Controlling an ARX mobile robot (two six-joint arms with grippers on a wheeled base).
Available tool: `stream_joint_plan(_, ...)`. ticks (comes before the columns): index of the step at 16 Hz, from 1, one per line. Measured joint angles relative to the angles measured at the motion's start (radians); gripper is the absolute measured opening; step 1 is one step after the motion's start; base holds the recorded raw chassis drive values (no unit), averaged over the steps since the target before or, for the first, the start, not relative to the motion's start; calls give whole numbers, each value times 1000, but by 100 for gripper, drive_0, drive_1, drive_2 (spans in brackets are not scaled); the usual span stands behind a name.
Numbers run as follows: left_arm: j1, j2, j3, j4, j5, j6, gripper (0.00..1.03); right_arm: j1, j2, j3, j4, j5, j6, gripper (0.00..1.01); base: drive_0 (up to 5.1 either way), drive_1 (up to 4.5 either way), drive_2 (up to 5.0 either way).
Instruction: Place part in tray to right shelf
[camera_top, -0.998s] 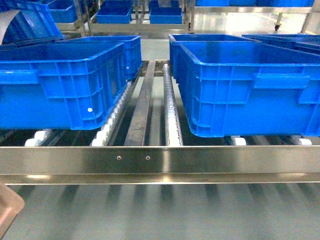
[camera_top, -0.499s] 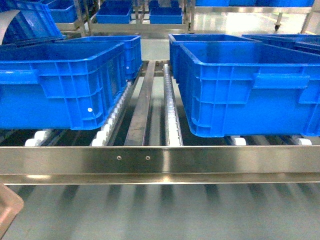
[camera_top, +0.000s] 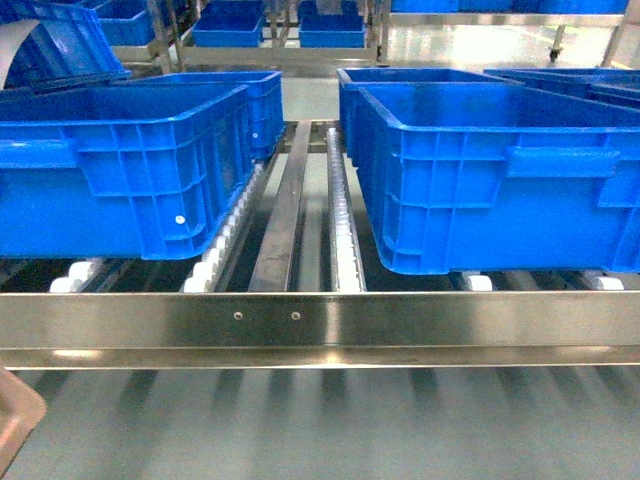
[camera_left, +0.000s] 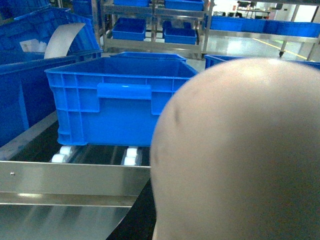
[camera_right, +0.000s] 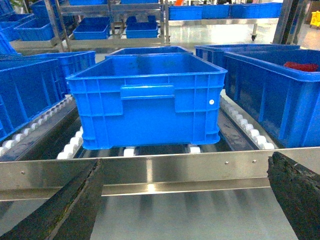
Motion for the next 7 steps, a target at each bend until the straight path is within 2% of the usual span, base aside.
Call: stream_joint_plan(7, 0, 0, 0, 0, 0, 0, 15, 0, 0, 0, 0, 0, 0, 98, 0, 0, 0)
